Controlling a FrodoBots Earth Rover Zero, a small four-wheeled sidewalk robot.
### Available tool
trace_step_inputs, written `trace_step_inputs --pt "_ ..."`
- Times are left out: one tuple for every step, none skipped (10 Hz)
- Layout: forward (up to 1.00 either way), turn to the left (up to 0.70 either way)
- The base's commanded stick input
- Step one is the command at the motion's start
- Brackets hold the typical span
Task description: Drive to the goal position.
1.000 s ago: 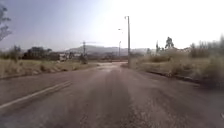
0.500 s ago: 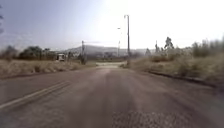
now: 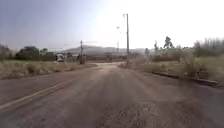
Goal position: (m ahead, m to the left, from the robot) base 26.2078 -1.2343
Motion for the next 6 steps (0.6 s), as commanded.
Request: trace_step_inputs --pt "1.00 0.00" --pt "1.00 0.00" --pt "1.00 0.00" --pt "1.00 0.00" --pt "1.00 0.00" --pt "1.00 0.00"
